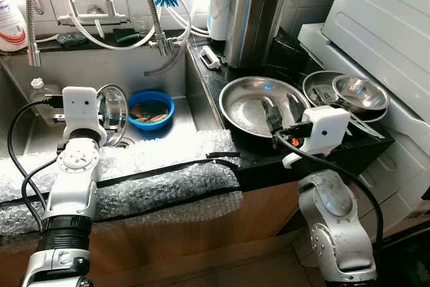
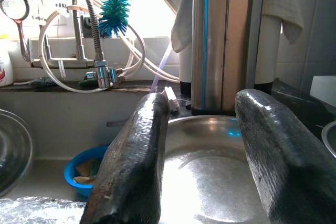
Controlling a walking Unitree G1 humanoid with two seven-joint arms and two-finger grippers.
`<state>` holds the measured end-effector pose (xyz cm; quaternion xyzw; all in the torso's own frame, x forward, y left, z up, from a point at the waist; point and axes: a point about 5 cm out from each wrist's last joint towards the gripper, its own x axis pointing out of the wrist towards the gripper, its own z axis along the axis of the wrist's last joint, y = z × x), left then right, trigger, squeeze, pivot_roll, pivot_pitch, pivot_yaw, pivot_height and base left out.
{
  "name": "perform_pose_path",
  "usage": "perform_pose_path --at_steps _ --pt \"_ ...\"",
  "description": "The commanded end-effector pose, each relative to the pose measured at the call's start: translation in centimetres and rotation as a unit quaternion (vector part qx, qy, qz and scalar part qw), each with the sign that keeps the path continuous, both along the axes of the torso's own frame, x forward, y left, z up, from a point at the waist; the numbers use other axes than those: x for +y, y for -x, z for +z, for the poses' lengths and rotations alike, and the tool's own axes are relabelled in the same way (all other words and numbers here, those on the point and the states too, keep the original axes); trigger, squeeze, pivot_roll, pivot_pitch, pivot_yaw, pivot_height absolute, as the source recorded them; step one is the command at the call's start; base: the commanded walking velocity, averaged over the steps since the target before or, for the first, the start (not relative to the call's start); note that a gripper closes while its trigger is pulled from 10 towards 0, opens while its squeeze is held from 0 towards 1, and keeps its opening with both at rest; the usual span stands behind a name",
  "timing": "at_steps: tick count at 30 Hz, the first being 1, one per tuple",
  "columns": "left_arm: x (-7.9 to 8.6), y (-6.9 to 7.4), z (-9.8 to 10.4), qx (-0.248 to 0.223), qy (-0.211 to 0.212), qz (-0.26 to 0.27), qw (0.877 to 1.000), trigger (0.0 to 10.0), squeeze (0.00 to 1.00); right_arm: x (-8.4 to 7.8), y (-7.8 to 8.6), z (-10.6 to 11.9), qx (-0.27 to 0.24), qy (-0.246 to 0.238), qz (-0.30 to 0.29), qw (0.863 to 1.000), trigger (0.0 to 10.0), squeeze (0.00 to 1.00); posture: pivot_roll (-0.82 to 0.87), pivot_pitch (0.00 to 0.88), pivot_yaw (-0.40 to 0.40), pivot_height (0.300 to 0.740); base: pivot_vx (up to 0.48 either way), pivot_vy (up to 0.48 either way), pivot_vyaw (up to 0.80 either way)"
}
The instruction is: Kitchen organization
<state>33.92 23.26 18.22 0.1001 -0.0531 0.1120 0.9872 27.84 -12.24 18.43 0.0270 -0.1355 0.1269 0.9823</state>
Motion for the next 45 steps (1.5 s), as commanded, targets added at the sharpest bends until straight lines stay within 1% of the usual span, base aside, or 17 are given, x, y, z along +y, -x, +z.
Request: perform_pose_path --at_steps 1,3,6,13,14,17,20,21,22,24,25,33,34,38,40,42,45 --pt "-0.6 -0.2 -0.7 0.018 0.026 -0.012 0.999 10.0 1.0 0.1 0.0 0.1 0.002 0.004 0.003 1.0 10.0 0.0 -0.07 0.004 -0.042 0.727 0.0 0.0 0.0" --pt "-0.7 -0.2 -0.9 0.024 0.045 -0.02 0.998 10.0 1.0 0.2 0.0 0.1 0.003 0.004 0.005 1.0 10.0 0.0 -0.07 0.0 -0.041 0.727 0.0 0.0 0.0" --pt "-0.7 -0.3 -1.0 0.029 0.111 -0.023 0.993 10.0 1.0 0.3 -0.1 0.0 0.006 0.001 0.008 1.0 10.0 0.0 -0.07 0.0 -0.041 0.727 0.0 0.0 0.0" --pt "-0.2 -0.4 -1.0 0.031 0.171 -0.012 0.985 10.0 1.0 0.4 -0.2 0.0 0.012 -0.001 0.013 1.0 10.0 0.0 -0.07 0.0 -0.042 0.727 0.0 0.0 0.0" --pt "-0.2 -0.4 -1.1 0.032 0.198 -0.008 0.98 10.0 1.0 0.4 -0.2 -0.1 0.014 0.0 0.013 1.0 10.0 0.0 -0.07 0.0 -0.042 0.727 0.0 0.0 0.0" --pt "-0.2 -0.5 -1.1 0.039 0.202 -0.015 0.979 10.0 1.0 0.4 -0.2 0.0 0.014 -0.002 0.013 1.0 10.0 0.0 -0.06 0.0 -0.044 0.727 0.0 0.0 0.0" --pt "-0.7 -0.5 -1.9 0.078 0.214 -0.03 0.973 10.0 1.0 0.3 -0.3 0.0 0.015 -0.004 0.013 1.0 10.0 0.0 -0.06 0.0 -0.045 0.727 0.0 0.0 0.0" --pt "-1.0 -0.5 -2.0 0.085 0.202 -0.039 0.975 10.0 0.01 0.4 -0.3 0.0 0.015 -0.004 0.014 1.0 10.0 0.0 -0.06 0.0 -0.045 0.727 0.0 0.0 0.0" --pt "-1.0 -0.5 -2.0 0.085 0.198 -0.041 0.976 10.0 0.0 0.4 -0.3 0.0 0.015 -0.004 0.014 1.0 10.0 0.0 -0.06 0.0 -0.045 0.727 0.0 0.0 0.0" --pt "-1.2 -0.5 -2.2 0.089 0.212 -0.042 0.972 10.0 0.0 0.4 -0.3 0.0 0.017 -0.005 0.018 1.0 10.0 0.0 -0.06 0.002 -0.046 0.727 0.0 0.0 0.0" --pt "-1.6 -0.5 -2.4 0.1 0.238 -0.053 0.965 10.0 0.0 0.5 -0.3 0.0 0.019 -0.005 0.021 1.0 10.0 0.0 -0.06 0.003 -0.046 0.727 0.0 0.0 0.0" --pt "-1.9 -0.3 -2.7 0.124 0.21 -0.066 0.968 10.0 0.0 0.5 -0.4 0.0 0.02 -0.003 0.022 1.0 10.0 0.0 -0.06 0.005 -0.047 0.727 0.0 0.0 0.0" --pt "-1.9 -0.3 -3.0 0.128 0.245 -0.058 0.959 10.0 1.0 0.5 -0.4 0.0 0.02 -0.002 0.022 1.0 10.0 0.0 -0.06 0.008 -0.046 0.727 0.0 0.0 0.0" --pt "-1.5 -0.3 -3.3 0.133 0.32 -0.039 0.937 10.0 1.0 0.6 -0.4 0.0 0.02 -0.003 0.024 0.999 10.0 0.0 -0.06 0.01 -0.047 0.727 0.0 0.0 0.0" --pt "-1.4 -0.3 -3.1 0.124 0.329 -0.034 0.935 10.0 1.0 0.6 -0.4 0.0 0.021 -0.003 0.025 0.999 10.0 0.0 -0.06 0.011 -0.047 0.727 0.0 0.0 0.0" --pt "-1.2 -0.3 -2.8 0.12 0.304 -0.033 0.945 10.0 1.0 0.6 -0.4 0.1 0.02 -0.003 0.025 0.999 10.0 0.0 -0.06 0.011 -0.047 0.727 0.0 0.0 0.0" --pt "-1.6 -0.2 -2.6 0.125 0.287 -0.045 0.949 10.0 1.0 0.6 -0.5 0.0 0.021 -0.001 0.026 0.999 10.0 0.0 -0.06 0.012 -0.048 0.727 0.0 0.0 0.0"
